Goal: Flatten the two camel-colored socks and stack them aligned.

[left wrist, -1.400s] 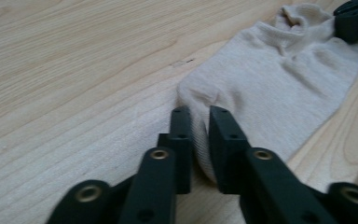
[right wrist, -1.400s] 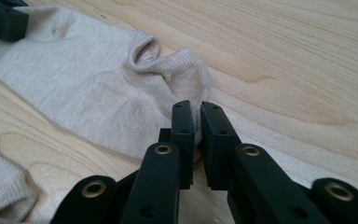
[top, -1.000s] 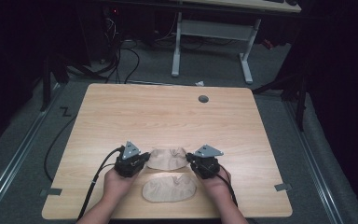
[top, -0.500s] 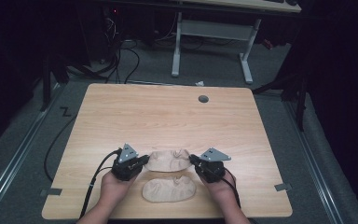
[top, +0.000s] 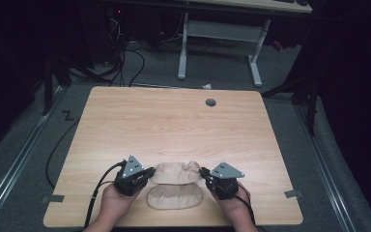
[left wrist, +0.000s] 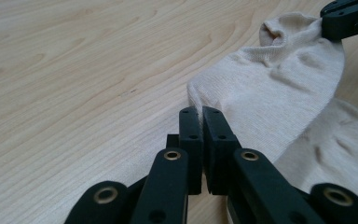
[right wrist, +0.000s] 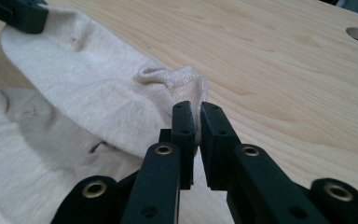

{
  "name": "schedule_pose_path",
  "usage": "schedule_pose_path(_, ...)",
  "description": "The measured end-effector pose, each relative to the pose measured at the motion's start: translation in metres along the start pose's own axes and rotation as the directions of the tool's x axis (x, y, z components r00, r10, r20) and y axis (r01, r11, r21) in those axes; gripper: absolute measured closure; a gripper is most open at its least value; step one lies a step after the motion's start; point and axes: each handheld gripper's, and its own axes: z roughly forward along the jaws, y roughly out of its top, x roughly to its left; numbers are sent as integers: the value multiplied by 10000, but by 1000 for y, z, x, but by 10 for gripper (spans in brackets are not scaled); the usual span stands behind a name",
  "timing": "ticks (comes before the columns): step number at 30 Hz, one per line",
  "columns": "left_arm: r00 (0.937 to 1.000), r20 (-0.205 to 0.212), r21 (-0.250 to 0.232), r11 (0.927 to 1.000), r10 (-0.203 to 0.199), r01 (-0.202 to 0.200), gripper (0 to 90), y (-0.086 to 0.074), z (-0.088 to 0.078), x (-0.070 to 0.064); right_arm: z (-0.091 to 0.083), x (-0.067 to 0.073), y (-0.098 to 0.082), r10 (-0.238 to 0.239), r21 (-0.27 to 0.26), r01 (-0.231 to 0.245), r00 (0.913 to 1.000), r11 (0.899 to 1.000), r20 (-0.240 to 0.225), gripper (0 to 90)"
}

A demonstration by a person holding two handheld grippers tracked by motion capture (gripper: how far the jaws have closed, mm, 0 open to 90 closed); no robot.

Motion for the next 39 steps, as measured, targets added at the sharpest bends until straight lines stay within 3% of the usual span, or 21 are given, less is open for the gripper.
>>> schedule_pose_path(4,9998,140,119,9998,-129,127,870,-6,-8,-6,-6,6,-5,-60,27,60,9999,10000,-150,844)
schedule_pose_path(11,9997,205,500,9986,143,-153,870,-16,-15,-21,-13,16,-17,-190,259,202,9987,9995,-482,845)
schedule_pose_path(18,9994,324,913,9957,92,-121,869,-29,-19,-27,-15,22,-24,-130,547,168,9975,9984,-691,843)
schedule_pose_path(25,9990,324,1300,9909,315,-354,866,-36,-15,-32,-14,30,-32,-407,935,481,9961,9945,-788,840)
schedule_pose_path(34,9972,300,1665,9833,690,-731,839,-39,-9,-36,-18,29,-38,-353,1078,439,9961,9932,-805,826)
schedule_pose_path(39,9966,254,1886,9787,783,-817,793,-40,-6,-37,-14,30,-42,-443,1607,580,9952,9853,-877,807)
